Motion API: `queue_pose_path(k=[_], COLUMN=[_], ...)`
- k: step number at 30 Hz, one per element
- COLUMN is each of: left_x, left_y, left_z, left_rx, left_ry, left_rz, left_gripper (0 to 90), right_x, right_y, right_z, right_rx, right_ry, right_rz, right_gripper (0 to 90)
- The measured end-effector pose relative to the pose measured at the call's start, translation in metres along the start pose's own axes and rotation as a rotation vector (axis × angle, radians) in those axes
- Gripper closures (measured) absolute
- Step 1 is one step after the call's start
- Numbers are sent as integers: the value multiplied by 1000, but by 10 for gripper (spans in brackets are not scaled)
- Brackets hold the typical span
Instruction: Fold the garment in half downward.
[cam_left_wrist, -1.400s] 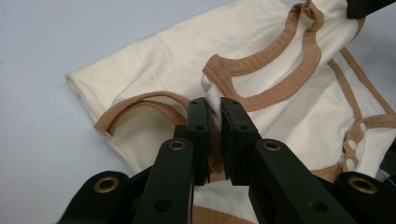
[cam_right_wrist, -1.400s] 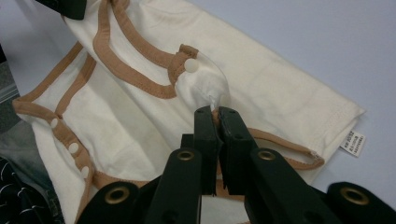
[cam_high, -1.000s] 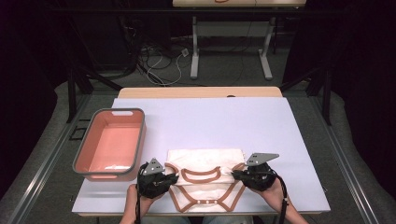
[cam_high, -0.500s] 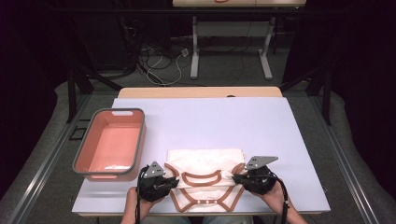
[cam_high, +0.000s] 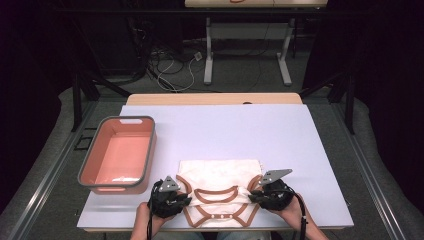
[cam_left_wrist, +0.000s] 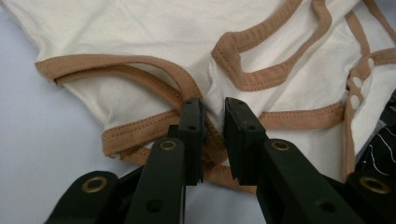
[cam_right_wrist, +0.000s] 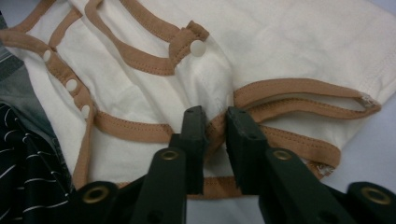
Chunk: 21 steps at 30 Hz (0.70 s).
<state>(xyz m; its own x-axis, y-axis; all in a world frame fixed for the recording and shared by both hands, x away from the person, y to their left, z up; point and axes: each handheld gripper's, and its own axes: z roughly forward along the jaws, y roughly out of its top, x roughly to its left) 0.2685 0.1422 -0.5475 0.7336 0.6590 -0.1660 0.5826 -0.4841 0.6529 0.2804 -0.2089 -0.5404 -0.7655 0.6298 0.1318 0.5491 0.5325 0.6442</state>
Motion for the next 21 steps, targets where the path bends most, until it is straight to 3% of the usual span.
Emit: queue_pose_path(k=[1,4,6,9,15,18,21], left_x=[0,0,1,1,-4,-4,-1], left_y=[0,3,4,7,23,27,27], left_z=[-1,-6,-9,-13,-9,1,8], left_rx=[-5,-13,-24,-45,-69,-41,-23], left_ry=[3,8,4,5,13,10,2], left_rz=[-2,16,6,7,36,53,58], left_gripper=[711,614,580,452,454,485,552], right_x=[-3,-8,-9,-11,-9,-8,-8], right_y=[1,0,1,4,15,23,28], right_z=[-2,-4,-6,-12,-10,-1,16], right_rx=[-1,-30,-35,-107,-153,-148,-93], right_ry=[13,24,32,47,11,0,13], right_rz=[14,25,30,62,74,51,51], right_gripper=[633,554,552,571,617,641,600])
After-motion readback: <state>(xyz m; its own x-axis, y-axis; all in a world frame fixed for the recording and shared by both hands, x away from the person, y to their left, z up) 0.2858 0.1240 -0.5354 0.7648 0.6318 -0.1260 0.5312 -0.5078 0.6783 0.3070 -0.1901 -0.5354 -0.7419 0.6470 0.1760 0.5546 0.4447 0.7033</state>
